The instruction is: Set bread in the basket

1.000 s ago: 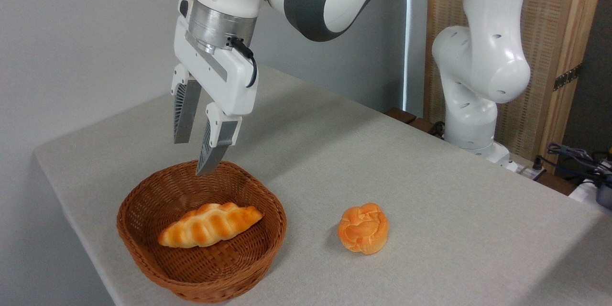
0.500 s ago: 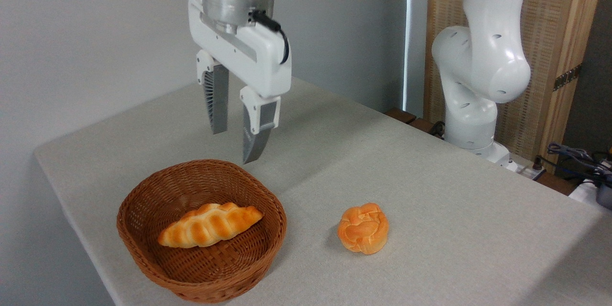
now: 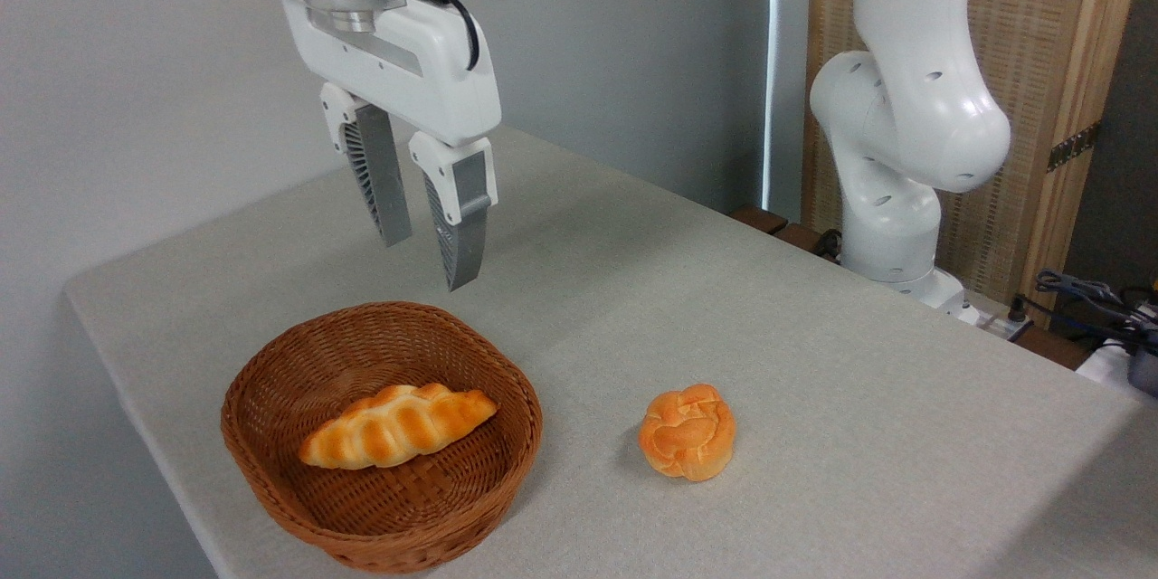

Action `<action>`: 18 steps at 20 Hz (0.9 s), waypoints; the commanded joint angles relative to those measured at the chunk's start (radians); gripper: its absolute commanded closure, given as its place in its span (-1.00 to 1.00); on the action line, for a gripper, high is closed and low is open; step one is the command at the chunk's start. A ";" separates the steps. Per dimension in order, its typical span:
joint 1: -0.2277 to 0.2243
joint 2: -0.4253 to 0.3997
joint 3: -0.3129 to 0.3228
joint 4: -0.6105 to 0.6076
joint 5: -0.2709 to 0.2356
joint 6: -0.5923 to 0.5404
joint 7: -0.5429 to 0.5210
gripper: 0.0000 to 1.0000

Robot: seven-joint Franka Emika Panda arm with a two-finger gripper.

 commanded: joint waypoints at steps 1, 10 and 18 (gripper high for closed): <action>0.063 -0.001 -0.077 0.032 0.010 -0.039 -0.025 -1.00; 0.059 -0.053 -0.112 -0.065 0.046 -0.020 -0.036 -1.00; 0.059 -0.100 -0.121 -0.150 0.060 0.006 -0.036 -1.00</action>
